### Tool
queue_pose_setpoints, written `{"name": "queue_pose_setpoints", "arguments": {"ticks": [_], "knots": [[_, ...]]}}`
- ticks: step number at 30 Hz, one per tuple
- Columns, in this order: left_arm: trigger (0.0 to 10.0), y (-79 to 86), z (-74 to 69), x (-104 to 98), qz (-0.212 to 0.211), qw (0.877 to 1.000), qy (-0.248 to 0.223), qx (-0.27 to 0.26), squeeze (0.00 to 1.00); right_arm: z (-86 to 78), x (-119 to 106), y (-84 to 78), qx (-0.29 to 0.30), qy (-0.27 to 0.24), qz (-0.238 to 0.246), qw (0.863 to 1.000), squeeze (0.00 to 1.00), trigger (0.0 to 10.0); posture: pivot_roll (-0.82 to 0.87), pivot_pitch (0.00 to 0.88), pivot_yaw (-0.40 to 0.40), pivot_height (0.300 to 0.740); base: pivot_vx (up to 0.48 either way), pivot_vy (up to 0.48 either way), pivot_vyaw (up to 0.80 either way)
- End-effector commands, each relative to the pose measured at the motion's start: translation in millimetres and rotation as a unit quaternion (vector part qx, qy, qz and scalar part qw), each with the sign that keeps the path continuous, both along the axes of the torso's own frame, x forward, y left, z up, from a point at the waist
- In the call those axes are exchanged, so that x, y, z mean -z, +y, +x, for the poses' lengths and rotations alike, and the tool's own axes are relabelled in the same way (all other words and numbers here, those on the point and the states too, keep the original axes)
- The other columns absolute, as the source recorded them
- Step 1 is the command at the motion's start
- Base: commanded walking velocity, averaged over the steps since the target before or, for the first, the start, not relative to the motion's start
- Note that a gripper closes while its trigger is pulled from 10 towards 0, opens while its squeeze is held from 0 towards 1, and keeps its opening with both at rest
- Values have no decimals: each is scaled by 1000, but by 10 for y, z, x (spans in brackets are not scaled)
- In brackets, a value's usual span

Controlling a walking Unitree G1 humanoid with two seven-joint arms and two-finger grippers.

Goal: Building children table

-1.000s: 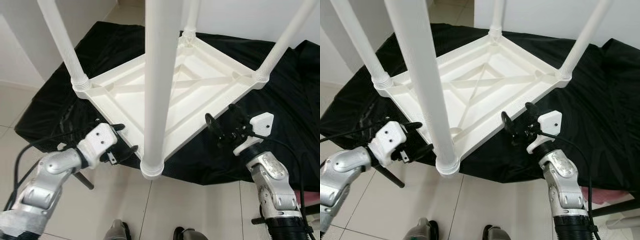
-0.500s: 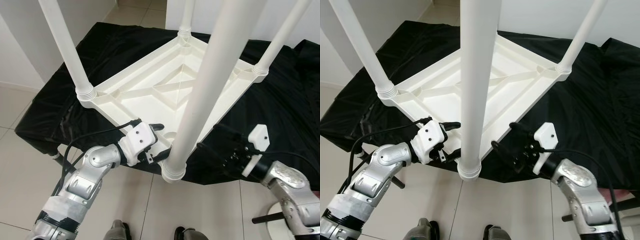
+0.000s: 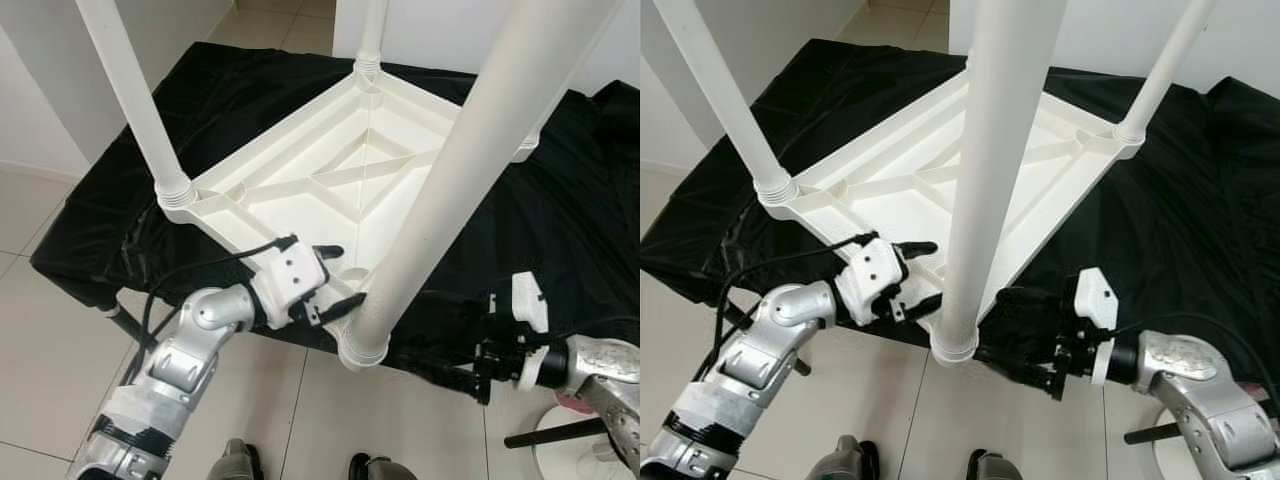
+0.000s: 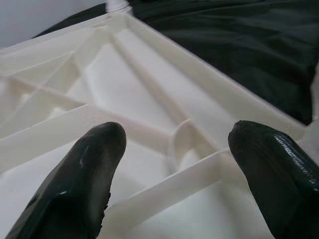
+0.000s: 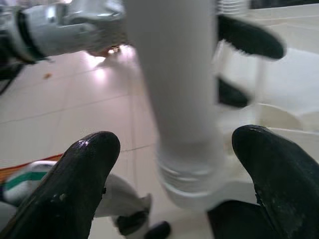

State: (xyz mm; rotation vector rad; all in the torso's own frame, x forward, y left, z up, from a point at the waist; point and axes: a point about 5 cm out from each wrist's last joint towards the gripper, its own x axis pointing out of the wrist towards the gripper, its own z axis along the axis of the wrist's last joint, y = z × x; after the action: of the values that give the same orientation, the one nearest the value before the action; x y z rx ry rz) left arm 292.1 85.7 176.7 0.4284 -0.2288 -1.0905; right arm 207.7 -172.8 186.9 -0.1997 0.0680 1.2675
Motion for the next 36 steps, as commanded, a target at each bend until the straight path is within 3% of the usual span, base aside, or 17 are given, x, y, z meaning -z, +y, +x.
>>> {"name": "queue_pose_setpoints", "arguments": {"ticks": [1,8,9,10,13,20,21,25,28,33,36], "knots": [[10000,83,54,-25,-7,999,-7,-34,0,-38,12,66,-26,13,3,1000,0,10000,9,164,7,740,0,0,0],[10000,377,120,-177,6,997,-21,-69,0,59,71,239,-31,-11,14,999,0,10000,30,171,3,740,0,0,0],[10000,483,126,-236,11,996,-26,-83,0,96,107,334,-20,-14,33,999,0,10000,38,171,0,740,0,0,0],[10000,483,126,-236,11,996,-26,-83,0,96,107,334,-20,-14,33,999,0,10000,38,171,0,740,0,0,0],[10000,684,127,-309,13,991,-33,-125,0,150,187,611,31,-24,94,995,0,10000,50,171,-13,740,0,0,0],[10000,676,93,-259,1,990,-29,-136,0,232,222,712,98,-38,112,988,0,10000,46,167,-22,740,0,0,0],[10000,653,88,-237,-1,990,-26,-136,0,293,229,694,128,-45,112,984,0,10000,43,166,-23,740,0,0,0],[10000,649,89,-241,-1,990,-25,-136,0,339,247,631,142,-51,103,983,0,10000,38,165,-25,740,0,0,0],[10000,667,102,-246,0,990,-24,-139,0,497,253,302,199,-86,67,974,0,10000,29,164,-30,740,0,0,0],[10000,658,110,-241,-3,990,-23,-142,0,607,232,143,242,-95,64,963,0,10000,24,166,-34,740,0,0,0],[10000,592,64,-190,-2,991,-17,-132,0,725,203,45,295,-104,77,947,0,10000,28,168,-35,740,0,0,0]]}}
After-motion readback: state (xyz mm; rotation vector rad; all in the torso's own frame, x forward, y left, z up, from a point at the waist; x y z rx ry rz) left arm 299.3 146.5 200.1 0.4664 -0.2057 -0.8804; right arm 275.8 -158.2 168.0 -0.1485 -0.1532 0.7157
